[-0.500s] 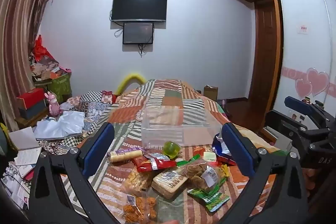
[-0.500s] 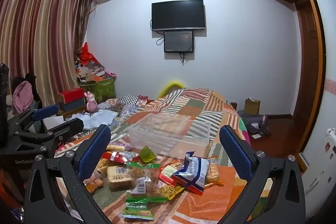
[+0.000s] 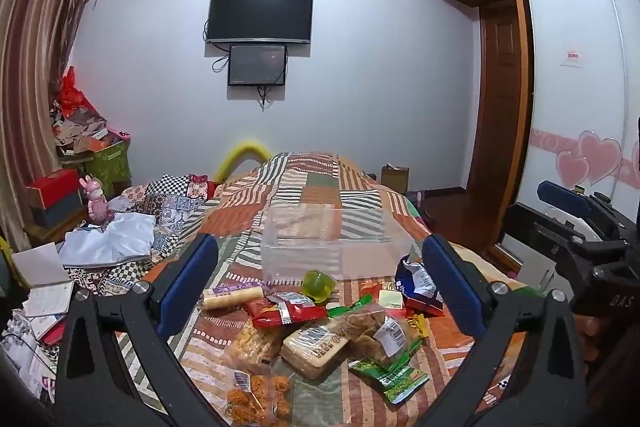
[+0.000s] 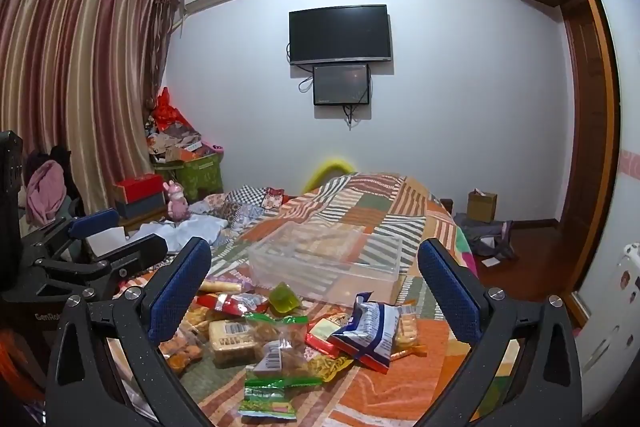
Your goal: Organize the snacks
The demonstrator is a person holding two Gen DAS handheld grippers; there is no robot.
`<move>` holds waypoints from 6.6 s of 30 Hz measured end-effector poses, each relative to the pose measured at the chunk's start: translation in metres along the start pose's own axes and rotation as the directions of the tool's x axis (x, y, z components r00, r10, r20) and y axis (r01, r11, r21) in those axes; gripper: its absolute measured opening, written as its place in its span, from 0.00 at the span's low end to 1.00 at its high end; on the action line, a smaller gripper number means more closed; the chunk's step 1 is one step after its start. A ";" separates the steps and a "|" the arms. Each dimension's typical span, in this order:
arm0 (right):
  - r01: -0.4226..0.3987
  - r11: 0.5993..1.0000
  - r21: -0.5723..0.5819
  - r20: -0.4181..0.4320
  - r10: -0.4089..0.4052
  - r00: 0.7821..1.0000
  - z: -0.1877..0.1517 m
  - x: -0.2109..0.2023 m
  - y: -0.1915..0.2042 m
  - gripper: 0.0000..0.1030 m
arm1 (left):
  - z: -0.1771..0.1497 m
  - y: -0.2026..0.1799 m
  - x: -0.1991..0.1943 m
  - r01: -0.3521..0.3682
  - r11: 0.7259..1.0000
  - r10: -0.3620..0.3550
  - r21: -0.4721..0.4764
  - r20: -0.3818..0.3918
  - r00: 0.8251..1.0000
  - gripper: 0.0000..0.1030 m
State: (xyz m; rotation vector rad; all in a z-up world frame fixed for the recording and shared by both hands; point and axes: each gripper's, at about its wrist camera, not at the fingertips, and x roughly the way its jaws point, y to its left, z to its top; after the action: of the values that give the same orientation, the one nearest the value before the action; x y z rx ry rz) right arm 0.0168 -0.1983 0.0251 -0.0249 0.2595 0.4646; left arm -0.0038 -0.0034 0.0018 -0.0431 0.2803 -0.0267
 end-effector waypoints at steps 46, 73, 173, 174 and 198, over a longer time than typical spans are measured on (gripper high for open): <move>-0.005 1.000 0.015 0.017 0.005 1.000 0.000 -0.005 -0.002 1.00 | 0.002 -0.007 -0.003 0.017 1.000 -0.017 -0.004 0.013 1.000 1.00; -0.011 0.999 0.033 0.013 0.010 1.000 -0.005 -0.003 -0.005 1.00 | 0.002 -0.003 -0.005 0.033 0.999 -0.033 -0.013 0.000 0.999 1.00; 0.036 0.980 0.197 -0.447 0.057 0.893 -0.077 0.133 -0.070 0.41 | -0.063 0.052 0.193 0.101 0.995 -0.077 0.005 -0.611 0.788 0.42; 0.034 0.980 0.194 -0.442 0.057 0.895 -0.075 0.132 -0.069 0.41 | -0.062 0.052 0.190 0.104 0.995 -0.080 0.005 -0.606 0.792 0.41; -0.019 0.987 0.159 -0.291 0.065 0.954 -0.013 0.133 -0.065 0.41 | 0.012 0.039 0.156 0.146 0.989 -0.144 -0.024 -0.363 0.921 0.41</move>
State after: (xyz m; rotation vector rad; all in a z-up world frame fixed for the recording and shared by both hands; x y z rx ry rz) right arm 0.1569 -0.1987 -0.0232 0.0638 0.5914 0.4818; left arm 0.1507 0.0309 -0.0312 -0.0556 0.6492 -0.1845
